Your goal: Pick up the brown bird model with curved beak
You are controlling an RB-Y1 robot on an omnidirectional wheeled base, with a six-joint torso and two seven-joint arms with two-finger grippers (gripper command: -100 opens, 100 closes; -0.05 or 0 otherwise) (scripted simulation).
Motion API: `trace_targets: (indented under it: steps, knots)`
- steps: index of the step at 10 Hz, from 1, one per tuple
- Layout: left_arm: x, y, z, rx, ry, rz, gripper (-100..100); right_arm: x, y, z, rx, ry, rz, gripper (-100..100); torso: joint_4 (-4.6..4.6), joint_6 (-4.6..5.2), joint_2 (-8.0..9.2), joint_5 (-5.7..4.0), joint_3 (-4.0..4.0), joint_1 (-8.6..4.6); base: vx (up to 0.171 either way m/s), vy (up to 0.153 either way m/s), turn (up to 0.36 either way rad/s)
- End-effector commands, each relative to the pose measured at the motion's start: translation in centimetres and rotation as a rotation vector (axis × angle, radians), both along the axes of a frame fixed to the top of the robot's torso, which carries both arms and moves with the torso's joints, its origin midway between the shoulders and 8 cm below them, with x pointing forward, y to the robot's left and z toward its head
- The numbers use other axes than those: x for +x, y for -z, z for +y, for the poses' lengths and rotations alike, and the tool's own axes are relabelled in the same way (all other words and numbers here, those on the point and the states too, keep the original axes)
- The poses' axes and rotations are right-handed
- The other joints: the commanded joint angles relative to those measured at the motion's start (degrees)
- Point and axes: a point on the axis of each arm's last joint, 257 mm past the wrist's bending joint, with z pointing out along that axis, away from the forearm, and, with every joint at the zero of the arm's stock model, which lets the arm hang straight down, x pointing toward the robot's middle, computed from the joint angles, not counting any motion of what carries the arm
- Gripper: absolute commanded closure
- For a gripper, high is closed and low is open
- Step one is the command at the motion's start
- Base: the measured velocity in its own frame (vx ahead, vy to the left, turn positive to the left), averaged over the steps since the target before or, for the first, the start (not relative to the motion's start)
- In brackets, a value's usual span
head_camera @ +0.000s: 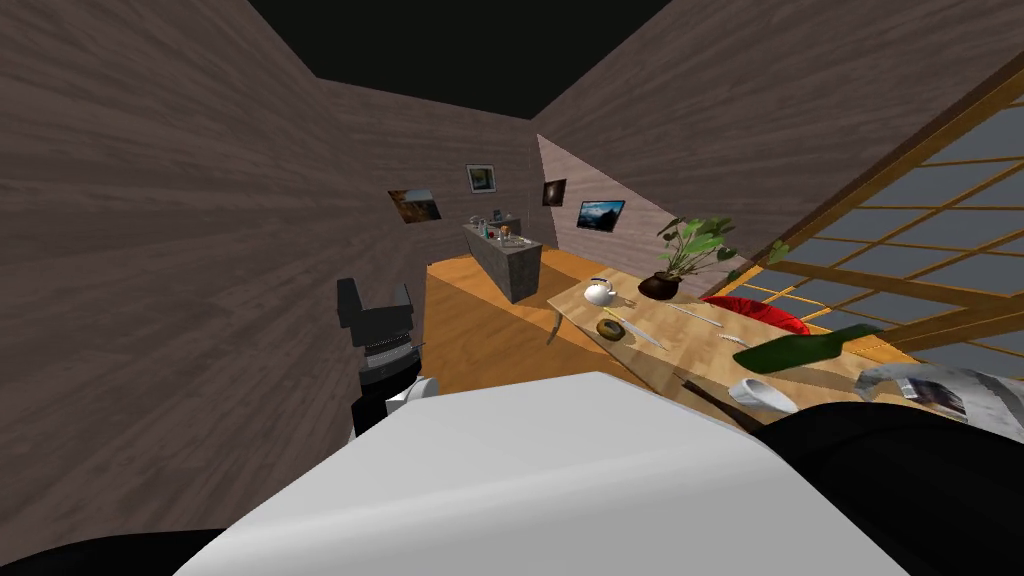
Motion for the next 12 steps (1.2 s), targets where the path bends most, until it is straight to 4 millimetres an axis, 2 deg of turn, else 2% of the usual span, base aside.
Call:
trace_targets:
  steps: [1,3,5,6,7,8,10,11,12]
  knots:
    - [0.0,0.0,0.0,0.0,0.0,0.0,0,-1.1,-0.7,-1.1,-0.021,-0.014,0.033,-100,0.0,0.0,0.0,0.0,0.0,0.0,0.058,-0.075,0.123]
    - [0.0,0.0,0.0,0.0,0.0,0.0,0,-2.4,-1.5,-2.3,-0.045,-0.035,0.077,-100,-0.01,-0.1,-0.12,-0.01,-0.06,-0.2,0.109,-0.146,0.302]
    - [0.0,0.0,0.0,0.0,0.0,0.0,0,-3.1,-1.3,-2.1,-0.039,-0.055,0.102,-100,-0.05,-0.06,-0.28,-0.07,-0.16,-0.32,0.113,-0.165,0.197]
    - [0.0,0.0,0.0,0.0,0.0,0.0,0,-2.8,-1.4,-2.3,-0.042,-0.047,0.093,-100,-0.05,-0.06,-0.23,-0.07,-0.13,-0.37,0.039,-0.088,0.055]
    - [0.0,0.0,0.0,0.0,0.0,0.0,0,-2.7,-1.4,-2.3,-0.042,-0.05,0.095,0,-0.01,0.0,-0.05,-0.03,-0.03,-0.07,0.009,-0.017,-0.002]
    - [0.0,0.0,0.0,0.0,0.0,0.0,0,-0.3,-0.8,-2.1,-0.033,-0.056,0.054,-100,0.02,0.01,0.09,0.04,0.06,0.2,0.056,-0.039,-0.315]
    - [0.0,0.0,0.0,0.0,0.0,0.0,0,-0.5,-0.8,-2.0,-0.033,-0.1,0.085,-100,0.01,0.02,0.0,0.05,0.0,0.24,0.046,-0.019,-0.097]
    - [0.0,0.0,0.0,0.0,0.0,0.0,0,2.0,-0.4,-1.9,-0.025,-0.089,0.034,-100,0.02,-0.01,0.06,0.07,0.04,0.3,0.058,-0.031,-0.285]
    - [0.0,0.0,0.0,0.0,0.0,0.0,0,1.5,-0.5,-2.1,-0.03,-0.116,0.06,-100,0.01,0.07,0.0,0.04,0.01,0.25,0.058,-0.022,-0.188]
